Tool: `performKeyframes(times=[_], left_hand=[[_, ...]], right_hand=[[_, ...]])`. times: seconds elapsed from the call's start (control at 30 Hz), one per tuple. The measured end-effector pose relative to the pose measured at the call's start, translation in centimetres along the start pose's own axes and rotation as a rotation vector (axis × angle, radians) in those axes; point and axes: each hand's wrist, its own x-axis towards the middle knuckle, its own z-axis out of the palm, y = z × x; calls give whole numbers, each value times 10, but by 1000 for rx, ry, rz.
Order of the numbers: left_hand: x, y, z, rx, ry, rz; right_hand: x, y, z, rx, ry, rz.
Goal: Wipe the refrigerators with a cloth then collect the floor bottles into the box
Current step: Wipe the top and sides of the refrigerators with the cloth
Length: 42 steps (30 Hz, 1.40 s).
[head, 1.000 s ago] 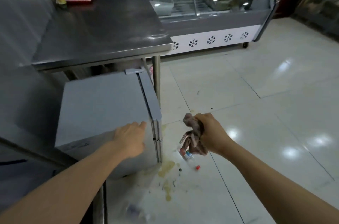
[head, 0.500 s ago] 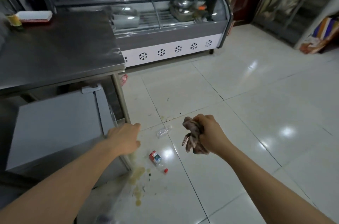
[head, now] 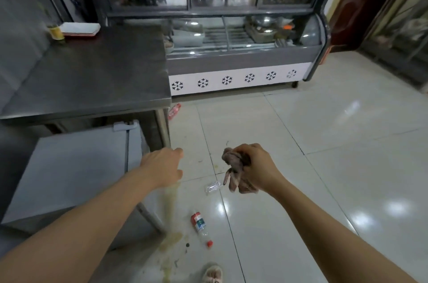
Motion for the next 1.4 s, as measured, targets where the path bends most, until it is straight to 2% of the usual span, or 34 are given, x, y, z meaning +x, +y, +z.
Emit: performKeyframes(times=[0.4, 0.53, 0.63, 0.8, 0.93, 1.03, 1.17, 1.27, 1.4], left_hand=[[93, -68, -51, -191, 98, -308], [112, -95, -63, -187, 122, -408], [126, -112, -71, -203, 142, -481], [159, -131, -87, -214, 202, -641], [186, -136, -89, -244, 229, -743], [200, -140, -84, -229, 214, -805], [207, -145, -71, -232, 152, -877], [204, -142, -60, -203, 111, -910], [193, -136, -54, -237, 98, -937]], right_hand=[[183, -64, 2, -41, -63, -213], [240, -91, 14, 177, -147, -159], [292, -110, 27, 229, -202, -185], [382, -133, 52, 115, -231, -390], [435, -146, 75, 153, -224, -473], [468, -149, 92, 92, -231, -575], [496, -146, 117, -175, -446, -600], [491, -138, 126, -299, -535, -600], [466, -129, 126, -403, -548, -643]])
